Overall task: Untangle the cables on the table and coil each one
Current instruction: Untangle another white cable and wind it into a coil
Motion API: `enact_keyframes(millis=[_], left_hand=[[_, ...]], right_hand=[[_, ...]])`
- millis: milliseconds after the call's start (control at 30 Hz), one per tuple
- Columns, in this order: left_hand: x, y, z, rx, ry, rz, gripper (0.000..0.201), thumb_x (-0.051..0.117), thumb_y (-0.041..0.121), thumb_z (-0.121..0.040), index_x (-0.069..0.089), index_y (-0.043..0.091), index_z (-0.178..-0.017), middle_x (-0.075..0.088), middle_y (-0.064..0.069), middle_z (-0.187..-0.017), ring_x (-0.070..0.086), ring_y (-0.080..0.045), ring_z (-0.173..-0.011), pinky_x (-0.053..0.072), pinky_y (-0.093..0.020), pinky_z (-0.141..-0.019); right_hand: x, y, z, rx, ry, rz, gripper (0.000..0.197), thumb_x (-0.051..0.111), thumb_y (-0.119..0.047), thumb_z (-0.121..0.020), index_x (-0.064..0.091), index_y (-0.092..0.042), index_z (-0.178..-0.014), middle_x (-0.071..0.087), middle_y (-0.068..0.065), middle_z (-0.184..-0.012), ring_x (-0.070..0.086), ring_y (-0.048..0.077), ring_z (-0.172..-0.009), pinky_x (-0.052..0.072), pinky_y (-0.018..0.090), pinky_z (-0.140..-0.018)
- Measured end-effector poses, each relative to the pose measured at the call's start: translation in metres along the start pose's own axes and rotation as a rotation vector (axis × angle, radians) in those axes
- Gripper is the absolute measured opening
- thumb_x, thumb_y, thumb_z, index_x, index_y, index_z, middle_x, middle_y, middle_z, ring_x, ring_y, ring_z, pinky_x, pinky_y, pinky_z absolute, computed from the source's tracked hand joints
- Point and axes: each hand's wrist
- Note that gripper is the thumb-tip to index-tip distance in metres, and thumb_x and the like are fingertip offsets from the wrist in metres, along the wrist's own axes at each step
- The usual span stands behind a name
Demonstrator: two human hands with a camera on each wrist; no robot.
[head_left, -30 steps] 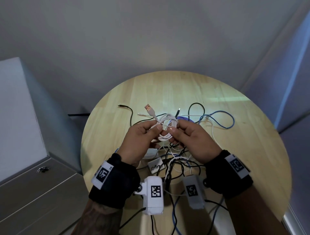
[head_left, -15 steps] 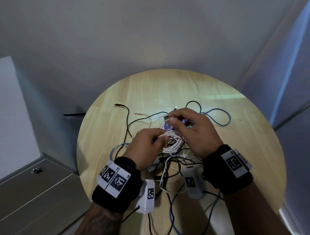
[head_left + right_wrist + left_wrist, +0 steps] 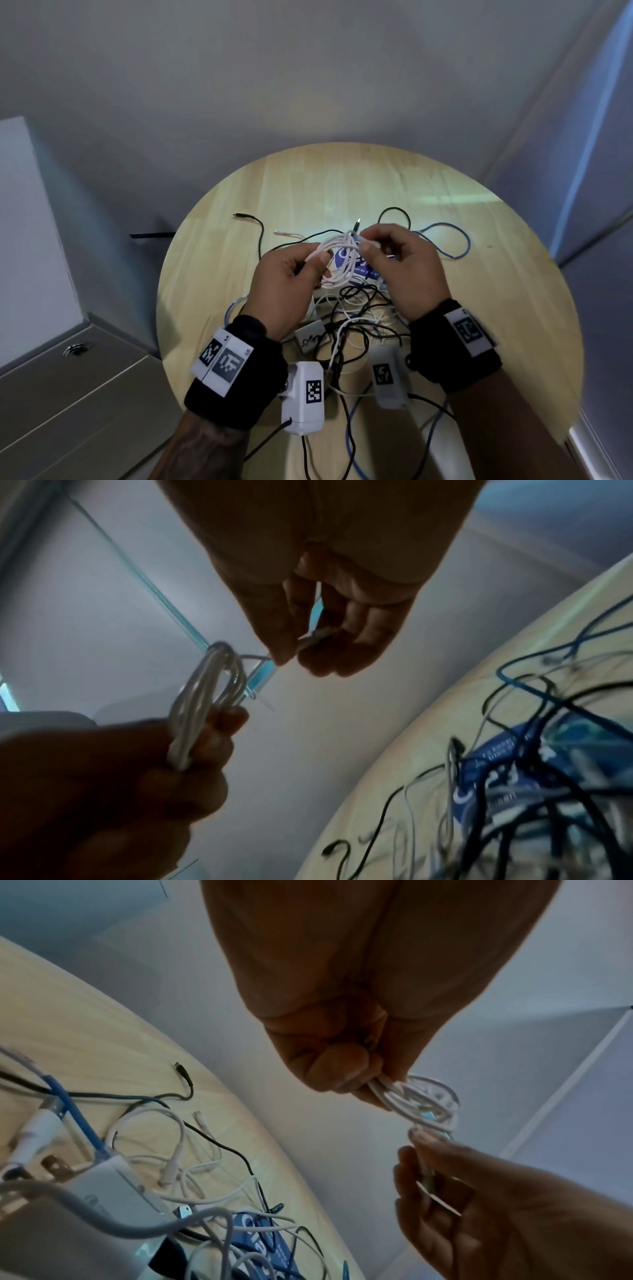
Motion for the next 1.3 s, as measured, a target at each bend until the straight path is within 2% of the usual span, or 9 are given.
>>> enact_keyframes(millis=[100,233,300,467,700,800,967,1100,1300], left_hand=[[0.006,-0.003,0.0,0.042,0.087,-0.058,0.026,0.057,0.016,-0.098,0.072,0.023,-0.078,0.065,0.014,-0.062,0.053,-0.001,-0.051,0.046,-0.022,-0.053],[0.01,-0.011,-0.001,0.162,0.165,-0.223,0.023,0.051,0.023,-0.097,0.073,0.017,-0.096,0.07,0.003,-0.076,0.064,-0.016,-0.072,0.054,-0.039,-0.067],[0.01,-0.013,-0.001,0.191,0.18,-0.264,0.025,0.05,0.025,-0.095,0.072,0.015,-0.098,0.07,0.001,-0.078,0.064,-0.018,-0.074,0.053,-0.042,-0.068],[0.012,-0.011,0.001,0.222,0.166,-0.235,0.022,0.054,0.02,-0.096,0.073,0.021,-0.105,0.071,0.007,-0.086,0.065,-0.011,-0.08,0.054,-0.038,-0.073],[0.009,-0.013,-0.004,0.187,0.093,-0.143,0.021,0.056,0.021,-0.098,0.072,0.023,-0.111,0.065,0.014,-0.083,0.06,-0.003,-0.075,0.058,-0.041,-0.069],[0.008,-0.011,-0.003,0.17,0.051,-0.096,0.022,0.054,0.02,-0.1,0.072,0.024,-0.113,0.066,0.018,-0.083,0.059,0.003,-0.074,0.058,-0.037,-0.071],[0.004,-0.009,-0.003,0.171,0.05,-0.04,0.021,0.055,0.022,-0.1,0.072,0.023,-0.112,0.067,0.013,-0.085,0.06,-0.004,-0.074,0.058,-0.039,-0.069],[0.0,-0.008,-0.004,0.253,0.052,-0.075,0.021,0.053,0.019,-0.1,0.07,0.021,-0.113,0.064,0.013,-0.089,0.06,-0.007,-0.077,0.055,-0.035,-0.068],[-0.002,-0.013,-0.005,0.399,0.1,-0.304,0.025,0.049,0.016,-0.099,0.067,0.011,-0.116,0.062,0.002,-0.089,0.055,-0.013,-0.077,0.05,-0.036,-0.072]], right_hand=[[0.013,0.0,0.006,0.07,-0.093,-0.075,0.011,0.068,-0.013,-0.09,0.075,-0.021,-0.094,0.075,-0.004,-0.09,0.069,0.014,-0.085,0.056,0.03,-0.075],[0.026,-0.006,0.008,0.344,-0.157,-0.459,0.023,0.053,-0.014,-0.095,0.074,-0.016,-0.105,0.075,0.004,-0.1,0.068,0.016,-0.089,0.047,0.03,-0.069],[0.027,-0.006,0.009,0.345,-0.172,-0.516,0.026,0.059,-0.023,-0.092,0.069,-0.011,-0.113,0.073,0.005,-0.103,0.067,0.016,-0.091,0.048,0.029,-0.072],[0.027,-0.007,0.01,0.22,-0.127,-0.373,0.021,0.067,0.001,-0.087,0.064,-0.008,-0.105,0.074,0.01,-0.097,0.07,0.017,-0.086,0.053,0.025,-0.075],[0.024,-0.009,0.005,0.352,-0.078,-0.649,0.025,0.061,0.006,-0.087,0.057,-0.016,-0.096,0.073,0.005,-0.081,0.065,0.016,-0.072,0.049,0.024,-0.064],[0.025,-0.01,0.005,0.381,-0.086,-0.708,0.025,0.061,0.005,-0.086,0.057,-0.015,-0.1,0.071,0.006,-0.085,0.065,0.017,-0.075,0.049,0.027,-0.071],[0.022,-0.019,0.002,0.393,-0.12,-0.783,0.041,0.066,0.002,-0.074,0.055,-0.008,-0.112,0.068,0.013,-0.09,0.063,0.023,-0.08,0.047,0.034,-0.083],[0.021,-0.02,0.003,0.431,-0.202,-0.815,0.041,0.066,0.003,-0.079,0.053,-0.009,-0.115,0.067,0.012,-0.091,0.061,0.021,-0.078,0.046,0.03,-0.078],[0.023,-0.028,0.008,0.461,-0.181,-0.844,0.032,0.07,-0.005,-0.069,0.054,-0.015,-0.095,0.072,0.01,-0.084,0.068,0.022,-0.078,0.053,0.03,-0.081]])
Point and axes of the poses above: each hand's wrist, its own z-axis away from the middle knuckle, its own x-axis out of the palm, y = z × x
